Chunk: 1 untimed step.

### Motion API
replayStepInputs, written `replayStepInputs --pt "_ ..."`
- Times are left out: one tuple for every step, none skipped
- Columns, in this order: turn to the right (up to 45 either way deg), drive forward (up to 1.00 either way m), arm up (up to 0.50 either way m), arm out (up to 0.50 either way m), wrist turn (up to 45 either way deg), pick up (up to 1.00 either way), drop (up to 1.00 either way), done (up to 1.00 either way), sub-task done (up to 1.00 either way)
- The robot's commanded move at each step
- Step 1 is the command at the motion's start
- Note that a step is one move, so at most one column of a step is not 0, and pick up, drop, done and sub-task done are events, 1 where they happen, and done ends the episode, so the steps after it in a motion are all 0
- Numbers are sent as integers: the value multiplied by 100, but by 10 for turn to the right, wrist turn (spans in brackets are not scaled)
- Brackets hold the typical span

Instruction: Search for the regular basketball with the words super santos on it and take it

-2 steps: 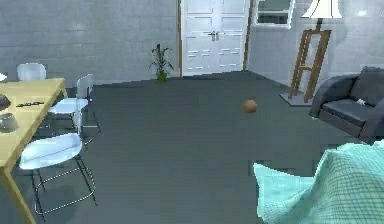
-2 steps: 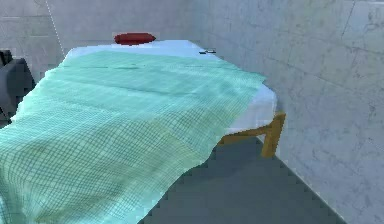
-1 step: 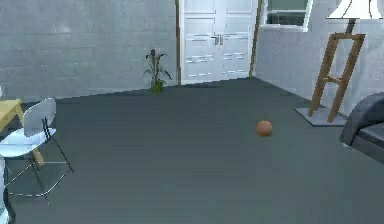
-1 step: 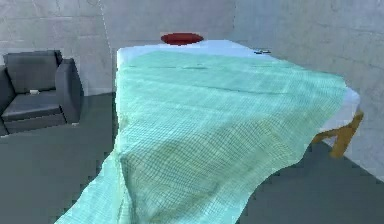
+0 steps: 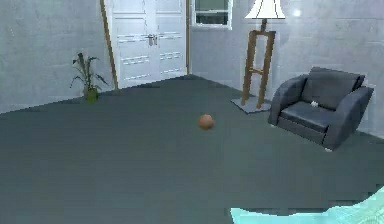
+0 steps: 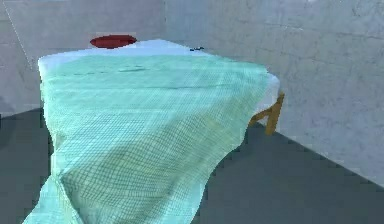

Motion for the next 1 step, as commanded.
replayStepInputs --pt "0 90 0 0 0 0 0 0 0"
